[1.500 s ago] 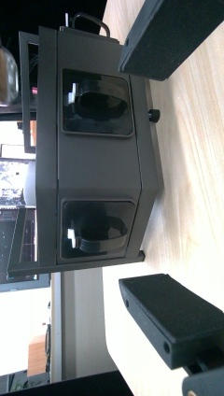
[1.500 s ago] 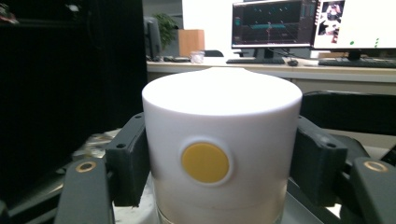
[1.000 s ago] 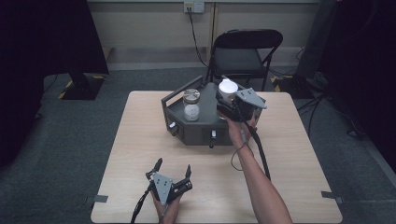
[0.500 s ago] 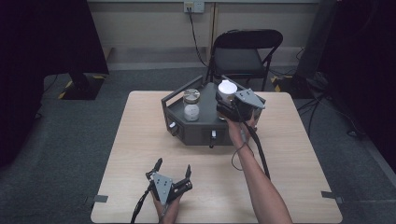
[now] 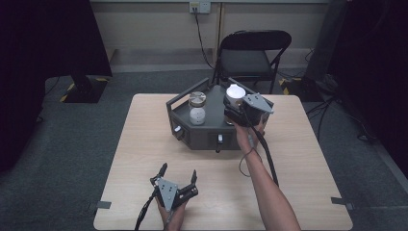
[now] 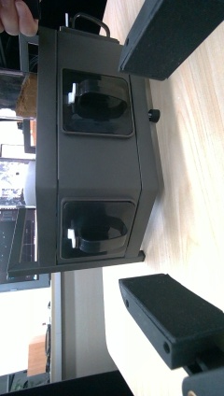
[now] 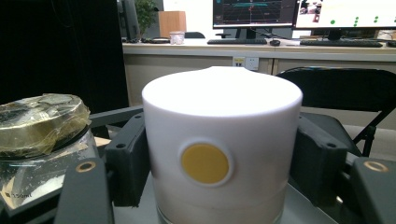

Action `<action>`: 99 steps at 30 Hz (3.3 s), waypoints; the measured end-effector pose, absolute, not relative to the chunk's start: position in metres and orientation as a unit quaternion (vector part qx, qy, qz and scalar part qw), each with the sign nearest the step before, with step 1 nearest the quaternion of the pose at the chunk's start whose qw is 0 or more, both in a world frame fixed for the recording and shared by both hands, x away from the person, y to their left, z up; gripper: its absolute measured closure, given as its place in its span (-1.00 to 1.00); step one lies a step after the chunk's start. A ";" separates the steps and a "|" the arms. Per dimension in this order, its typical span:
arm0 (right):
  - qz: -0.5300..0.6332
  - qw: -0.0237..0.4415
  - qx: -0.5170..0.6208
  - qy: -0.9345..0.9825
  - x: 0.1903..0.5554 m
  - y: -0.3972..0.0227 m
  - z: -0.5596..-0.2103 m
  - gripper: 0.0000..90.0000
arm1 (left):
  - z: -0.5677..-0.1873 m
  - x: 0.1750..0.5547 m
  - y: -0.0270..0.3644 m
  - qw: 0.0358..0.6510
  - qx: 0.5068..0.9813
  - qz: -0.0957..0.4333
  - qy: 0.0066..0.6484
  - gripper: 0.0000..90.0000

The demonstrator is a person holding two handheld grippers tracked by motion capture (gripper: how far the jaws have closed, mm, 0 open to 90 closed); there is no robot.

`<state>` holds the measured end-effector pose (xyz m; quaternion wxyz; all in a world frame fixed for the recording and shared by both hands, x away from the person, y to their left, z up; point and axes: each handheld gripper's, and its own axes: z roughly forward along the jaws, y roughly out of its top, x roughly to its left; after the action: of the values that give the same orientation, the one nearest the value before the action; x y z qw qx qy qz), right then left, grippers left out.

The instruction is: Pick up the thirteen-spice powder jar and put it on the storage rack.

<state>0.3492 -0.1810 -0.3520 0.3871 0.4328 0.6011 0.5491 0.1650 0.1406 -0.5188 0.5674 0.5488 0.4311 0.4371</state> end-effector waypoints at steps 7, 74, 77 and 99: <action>0.548 0.390 0.430 0.603 0.348 -0.181 -0.353 -0.34 | -0.519 0.165 0.141 0.567 0.549 0.437 0.431 -1.00; 0.578 0.397 0.412 0.582 0.306 -0.202 -0.378 -1.00 | -0.519 0.165 0.141 0.567 0.549 0.437 0.431 -1.00; 0.586 0.395 0.411 0.576 0.299 -0.205 -0.380 -1.00 | -0.519 0.165 0.141 0.567 0.549 0.437 0.431 -1.00; 0.595 0.410 0.395 0.567 0.242 -0.220 -0.410 -1.00 | -0.519 0.165 0.141 0.567 0.549 0.438 0.431 -1.00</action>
<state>0.2421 -0.2196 -0.4101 0.4099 0.3950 0.5669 0.5954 0.1650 0.1406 -0.5188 0.5671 0.5489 0.4309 0.4375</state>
